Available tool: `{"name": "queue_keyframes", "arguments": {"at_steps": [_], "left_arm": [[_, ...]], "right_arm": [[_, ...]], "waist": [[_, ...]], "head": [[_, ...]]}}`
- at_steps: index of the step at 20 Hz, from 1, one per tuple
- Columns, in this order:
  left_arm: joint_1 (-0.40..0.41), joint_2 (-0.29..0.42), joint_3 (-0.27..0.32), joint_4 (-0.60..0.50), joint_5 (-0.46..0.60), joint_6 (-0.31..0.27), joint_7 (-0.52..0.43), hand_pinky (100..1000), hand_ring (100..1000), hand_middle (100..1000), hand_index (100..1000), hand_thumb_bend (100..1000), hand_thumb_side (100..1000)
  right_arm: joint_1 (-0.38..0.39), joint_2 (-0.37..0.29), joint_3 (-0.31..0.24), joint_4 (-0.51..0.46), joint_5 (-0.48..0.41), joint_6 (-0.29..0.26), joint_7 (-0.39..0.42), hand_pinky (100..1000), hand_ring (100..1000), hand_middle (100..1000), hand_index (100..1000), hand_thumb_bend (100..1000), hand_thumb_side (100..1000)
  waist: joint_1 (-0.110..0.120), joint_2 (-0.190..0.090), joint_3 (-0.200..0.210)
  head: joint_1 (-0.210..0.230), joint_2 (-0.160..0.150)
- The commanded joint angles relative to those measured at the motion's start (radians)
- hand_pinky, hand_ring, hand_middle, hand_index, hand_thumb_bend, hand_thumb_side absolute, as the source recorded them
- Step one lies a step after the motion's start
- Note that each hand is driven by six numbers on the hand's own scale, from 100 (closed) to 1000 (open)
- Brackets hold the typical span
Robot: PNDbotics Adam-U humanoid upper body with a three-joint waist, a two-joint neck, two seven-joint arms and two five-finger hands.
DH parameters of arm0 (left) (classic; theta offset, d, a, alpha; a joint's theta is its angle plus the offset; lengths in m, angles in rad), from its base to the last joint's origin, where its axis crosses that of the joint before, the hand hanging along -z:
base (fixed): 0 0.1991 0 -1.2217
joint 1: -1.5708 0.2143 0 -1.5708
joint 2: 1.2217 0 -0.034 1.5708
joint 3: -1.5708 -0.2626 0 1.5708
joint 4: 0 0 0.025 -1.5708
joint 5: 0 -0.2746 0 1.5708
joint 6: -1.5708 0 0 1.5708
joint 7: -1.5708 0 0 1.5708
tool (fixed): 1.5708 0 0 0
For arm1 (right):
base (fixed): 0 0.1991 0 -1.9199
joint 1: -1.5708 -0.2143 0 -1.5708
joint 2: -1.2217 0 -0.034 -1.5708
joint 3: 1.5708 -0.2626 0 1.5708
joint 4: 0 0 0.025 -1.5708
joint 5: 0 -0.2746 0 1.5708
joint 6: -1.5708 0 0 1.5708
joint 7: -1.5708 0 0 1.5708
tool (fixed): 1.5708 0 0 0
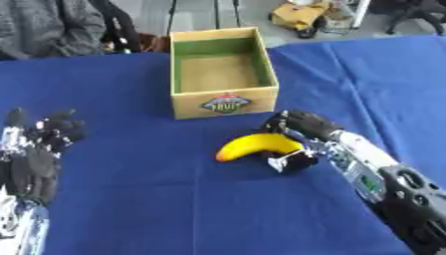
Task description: Pick up objects on the table and place them in the box.
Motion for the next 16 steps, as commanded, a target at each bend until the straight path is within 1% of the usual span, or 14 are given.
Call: {"name": "queue_keyframes", "arguments": {"at_steps": [1, 7, 12, 16], "left_arm": [[-0.010, 0.011, -0.001, -0.015, 0.003, -0.003, -0.003, 713, 718, 719, 546, 340, 949], [-0.008, 0.012, 0.000, -0.015, 0.003, -0.003, -0.002, 713, 718, 719, 546, 340, 948], [-0.005, 0.013, 0.001, -0.014, 0.002, -0.002, -0.002, 713, 718, 719, 546, 341, 948], [-0.003, 0.014, 0.001, -0.014, 0.001, -0.002, -0.001, 713, 718, 719, 547, 342, 948]], "right_arm": [[-0.013, -0.017, -0.010, -0.017, -0.007, 0.007, -0.016, 569, 478, 430, 541, 100, 299], [-0.021, -0.030, -0.017, -0.043, -0.024, 0.021, -0.032, 571, 479, 429, 541, 100, 298], [-0.025, -0.055, -0.022, -0.101, -0.056, 0.038, -0.024, 572, 479, 427, 541, 100, 301], [-0.029, -0.082, -0.033, -0.151, -0.100, 0.065, -0.013, 572, 478, 423, 539, 100, 300]], "waist": [[-0.001, -0.018, -0.002], [-0.001, -0.021, -0.003], [-0.005, -0.025, -0.008], [-0.008, -0.028, -0.010]], "head": [[-0.002, -0.008], [-0.002, -0.008], [0.000, -0.007], [-0.001, -0.008]]}}
